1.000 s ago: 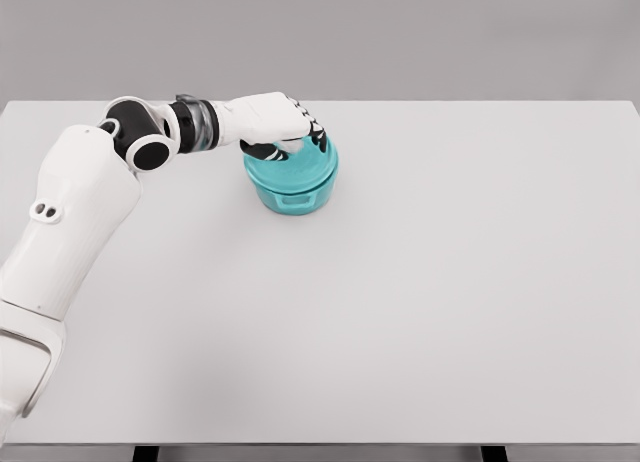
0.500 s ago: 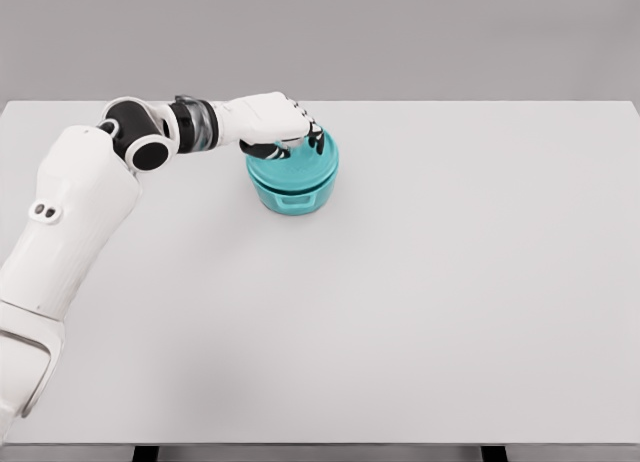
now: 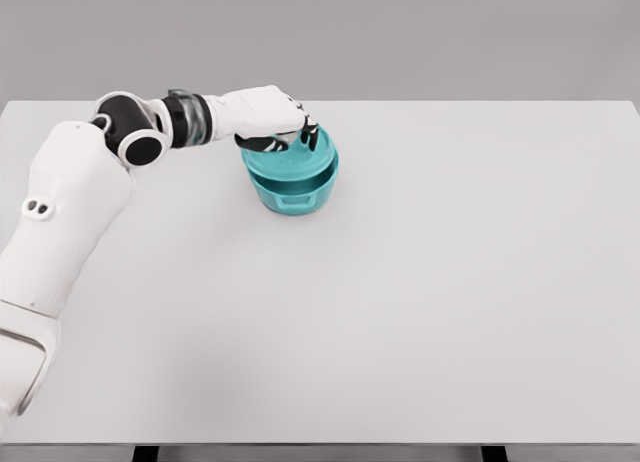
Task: Open the lid of the pot with left arm
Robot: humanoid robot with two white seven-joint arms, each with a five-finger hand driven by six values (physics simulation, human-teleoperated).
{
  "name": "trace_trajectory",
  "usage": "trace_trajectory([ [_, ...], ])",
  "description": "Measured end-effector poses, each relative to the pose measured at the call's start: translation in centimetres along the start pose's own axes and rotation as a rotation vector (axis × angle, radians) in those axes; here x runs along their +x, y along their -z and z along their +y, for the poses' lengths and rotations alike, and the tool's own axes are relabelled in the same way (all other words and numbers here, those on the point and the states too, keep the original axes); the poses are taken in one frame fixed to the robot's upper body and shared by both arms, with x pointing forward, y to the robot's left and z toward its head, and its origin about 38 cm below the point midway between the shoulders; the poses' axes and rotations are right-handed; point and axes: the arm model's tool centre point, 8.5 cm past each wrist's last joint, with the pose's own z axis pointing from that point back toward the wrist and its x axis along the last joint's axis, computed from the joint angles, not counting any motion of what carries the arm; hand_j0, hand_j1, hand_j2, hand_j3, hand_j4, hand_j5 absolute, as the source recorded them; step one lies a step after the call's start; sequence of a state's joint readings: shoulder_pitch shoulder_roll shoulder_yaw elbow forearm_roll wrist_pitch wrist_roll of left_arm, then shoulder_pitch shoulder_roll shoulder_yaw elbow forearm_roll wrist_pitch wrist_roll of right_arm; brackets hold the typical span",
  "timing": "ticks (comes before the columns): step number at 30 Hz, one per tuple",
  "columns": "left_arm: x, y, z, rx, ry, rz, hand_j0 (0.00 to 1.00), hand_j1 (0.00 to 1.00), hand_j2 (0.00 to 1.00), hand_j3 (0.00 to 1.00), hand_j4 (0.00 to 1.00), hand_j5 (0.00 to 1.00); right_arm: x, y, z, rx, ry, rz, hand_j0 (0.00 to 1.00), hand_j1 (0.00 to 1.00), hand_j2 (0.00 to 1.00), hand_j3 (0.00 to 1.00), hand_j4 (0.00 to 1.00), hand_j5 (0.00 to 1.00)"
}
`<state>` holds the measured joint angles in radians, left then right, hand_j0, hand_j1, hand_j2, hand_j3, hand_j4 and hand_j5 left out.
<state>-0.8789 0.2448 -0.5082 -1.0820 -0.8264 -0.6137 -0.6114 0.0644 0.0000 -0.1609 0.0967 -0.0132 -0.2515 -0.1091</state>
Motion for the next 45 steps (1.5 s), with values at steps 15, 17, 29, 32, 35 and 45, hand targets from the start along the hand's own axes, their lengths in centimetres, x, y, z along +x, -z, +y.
trace_trajectory([
  [15, -6.1, -8.4, -1.1, 0.016, -0.076, 0.106, 0.56, 0.56, 0.56, 0.56, 0.56, 0.56, 0.0, 0.0, 0.0, 0.0, 0.0, 0.0, 1.0, 1.0, 1.0, 1.0, 1.0, 1.0],
  [17, -7.4, -10.8, -1.8, 0.011, -0.096, 0.138, 0.56, 0.56, 0.56, 0.56, 0.56, 0.56, 0.0, 0.0, 0.0, 0.0, 0.0, 0.0, 1.0, 1.0, 1.0, 1.0, 1.0, 1.0],
  [29, -9.0, -15.6, -7.6, -0.048, -0.199, 0.213, 0.98, 0.98, 0.98, 0.98, 0.98, 0.98, 0.0, 0.0, 0.0, 0.0, 0.0, 0.0, 1.0, 1.0, 1.0, 1.0, 1.0, 1.0],
  [32, -10.1, -17.3, -6.3, 0.013, -0.205, 0.252, 1.0, 1.0, 1.0, 1.0, 1.0, 1.0, 0.0, 0.0, 0.0, 0.0, 0.0, 0.0, 1.0, 1.0, 1.0, 1.0, 1.0, 1.0],
  [35, -10.3, -19.0, -4.5, 0.11, -0.201, 0.273, 1.0, 1.0, 1.0, 1.0, 1.0, 1.0, 0.0, 0.0, 0.0, 0.0, 0.0, 0.0, 1.0, 1.0, 1.0, 1.0, 1.0, 1.0],
  [45, -6.8, -19.6, -6.2, 0.257, -0.327, 0.147, 1.0, 1.0, 1.0, 1.0, 1.0, 1.0, 0.0, 0.0, 0.0, 0.0, 0.0, 0.0, 1.0, 1.0, 1.0, 1.0, 1.0, 1.0],
])
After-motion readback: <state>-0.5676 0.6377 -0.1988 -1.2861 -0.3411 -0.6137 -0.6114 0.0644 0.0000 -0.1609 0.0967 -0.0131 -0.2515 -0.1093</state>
